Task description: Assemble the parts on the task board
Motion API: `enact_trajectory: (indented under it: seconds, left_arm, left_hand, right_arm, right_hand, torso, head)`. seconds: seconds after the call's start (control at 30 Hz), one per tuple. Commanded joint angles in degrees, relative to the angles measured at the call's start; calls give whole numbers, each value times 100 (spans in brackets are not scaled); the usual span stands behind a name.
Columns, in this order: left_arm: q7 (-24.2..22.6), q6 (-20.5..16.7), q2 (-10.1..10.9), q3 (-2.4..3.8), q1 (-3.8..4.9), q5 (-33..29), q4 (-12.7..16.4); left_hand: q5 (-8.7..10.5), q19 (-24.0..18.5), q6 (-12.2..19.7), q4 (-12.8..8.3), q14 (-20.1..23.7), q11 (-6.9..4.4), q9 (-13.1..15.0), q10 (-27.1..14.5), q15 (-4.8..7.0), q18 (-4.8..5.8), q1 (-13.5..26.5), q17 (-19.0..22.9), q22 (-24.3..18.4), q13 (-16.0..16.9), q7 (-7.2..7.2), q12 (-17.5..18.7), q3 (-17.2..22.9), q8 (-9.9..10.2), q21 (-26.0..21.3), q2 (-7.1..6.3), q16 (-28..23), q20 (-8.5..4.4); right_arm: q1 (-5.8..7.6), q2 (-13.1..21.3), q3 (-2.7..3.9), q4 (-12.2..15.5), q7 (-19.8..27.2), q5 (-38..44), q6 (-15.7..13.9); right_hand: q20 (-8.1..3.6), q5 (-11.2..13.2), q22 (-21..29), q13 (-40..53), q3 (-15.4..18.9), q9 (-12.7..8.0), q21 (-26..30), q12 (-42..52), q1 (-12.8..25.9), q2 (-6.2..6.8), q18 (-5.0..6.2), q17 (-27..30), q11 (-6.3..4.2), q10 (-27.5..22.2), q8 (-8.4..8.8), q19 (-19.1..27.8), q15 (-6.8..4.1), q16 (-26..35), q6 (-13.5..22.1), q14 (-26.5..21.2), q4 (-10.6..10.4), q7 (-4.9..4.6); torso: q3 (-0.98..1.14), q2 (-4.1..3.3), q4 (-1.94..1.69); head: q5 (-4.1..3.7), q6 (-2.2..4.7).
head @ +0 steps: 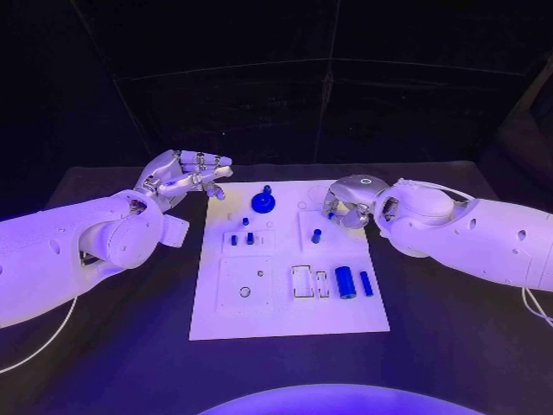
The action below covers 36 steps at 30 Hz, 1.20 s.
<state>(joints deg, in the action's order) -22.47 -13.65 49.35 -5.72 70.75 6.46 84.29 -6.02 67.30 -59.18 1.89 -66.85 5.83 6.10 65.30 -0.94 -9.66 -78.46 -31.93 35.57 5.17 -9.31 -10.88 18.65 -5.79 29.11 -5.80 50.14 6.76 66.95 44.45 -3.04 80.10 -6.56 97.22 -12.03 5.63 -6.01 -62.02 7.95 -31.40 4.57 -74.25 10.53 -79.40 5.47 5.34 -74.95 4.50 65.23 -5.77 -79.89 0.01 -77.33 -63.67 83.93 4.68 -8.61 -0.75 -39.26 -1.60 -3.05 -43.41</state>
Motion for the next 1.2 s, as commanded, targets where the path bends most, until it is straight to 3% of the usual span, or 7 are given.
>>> enact_trajectory:
  seconds: [0.03, 0.27, 0.63, 0.93, 1.07, 1.2]
  left_arm:
    - [-122, 53, 1, 5, 6, -41, -1]
    - [-117, 66, 10, 5, 6, -41, -7]
    - [-113, 81, 39, 5, 6, -41, -16]
    - [-88, 140, 40, 5, 6, -41, -47]
    - [-78, 147, 36, 5, 6, -41, -72]
    - [-71, 148, 34, 5, 6, -41, -86]
  left_hand:
    - [9, 17, -7, -11, 8, -9, -8, -36, -16, -80, 30, 10, -5, -1, -44, -25, -34, 2, -6, 8, -29, 4]
    - [8, 20, -2, -14, 11, -8, -11, -44, -18, -80, 21, 14, -16, -1, -46, -25, -39, 4, -18, 14, -33, 5]
    - [5, 29, -4, -29, 17, -4, -14, -54, -19, -81, -11, 22, -37, -1, -54, -29, -45, 2, -42, 32, -41, 7]
    - [4, 41, -56, -48, 25, -4, -6, -48, -20, -82, -51, 32, -64, 2, -56, -45, -53, -31, -72, 61, -49, 7]
    - [4, 43, -55, -50, 26, -2, -6, -52, -20, -82, -53, 33, -67, 2, -59, -44, -56, -32, -75, 60, -50, 7]
    - [5, 45, -51, -51, 26, 1, -8, -58, -21, -81, -53, 34, -71, 1, -63, -43, -62, -30, -79, 57, -50, 7]
  right_arm:
    - [-12, -35, -13, 4, -93, 50, 17]
    - [-14, -49, -13, 21, -214, 134, -136]
    - [-14, 87, -11, 276, -276, 162, -364]
    - [-12, 203, -9, 436, -270, 164, -724]
    - [-12, 278, -7, 572, -264, 164, -835]
    - [-10, 438, -2, 880, -267, 148, -910]
  right_hand:
    - [-1, 39, -14, -11, -26, 11, -18, -15, 61, -7, -8, -11, 1, 59, 6, -48, -39, -35, -53, 310, -15, 10]
    - [-20, 57, -63, -30, -52, 25, -49, 4, 64, -31, -15, -31, -28, 146, -14, -70, -61, -58, -129, 318, -13, 37]
    - [-28, 53, -93, -37, -65, 29, -67, 6, 59, -37, -20, -42, -36, 169, -16, -83, -69, -70, -148, 323, -5, 43]
    - [-37, 48, -100, -46, -72, 29, -73, 1, 56, -14, -21, -45, -39, 179, -11, -87, -74, -75, -153, 325, 12, 45]
    - [-40, 47, -107, -49, -76, 28, -78, 0, 53, -10, -22, -52, -40, 182, -10, -90, -75, -82, -154, 327, 18, 45]
    - [-41, 46, -109, -50, -78, 29, -79, -1, 52, -7, -22, -50, -40, 184, -9, -91, -76, -81, -156, 327, 20, 46]
  torso:
    - [2, 0, -1]
    - [2, 5, -5]
    - [2, 3, 0]
    - [1, 6, -4]
    - [0, 4, -3]
    - [-6, 5, -9]
  head:
    - [-4, -6]
    - [2, -13]
    - [21, 1]
    - [21, 8]
    - [31, 17]
    - [46, 21]
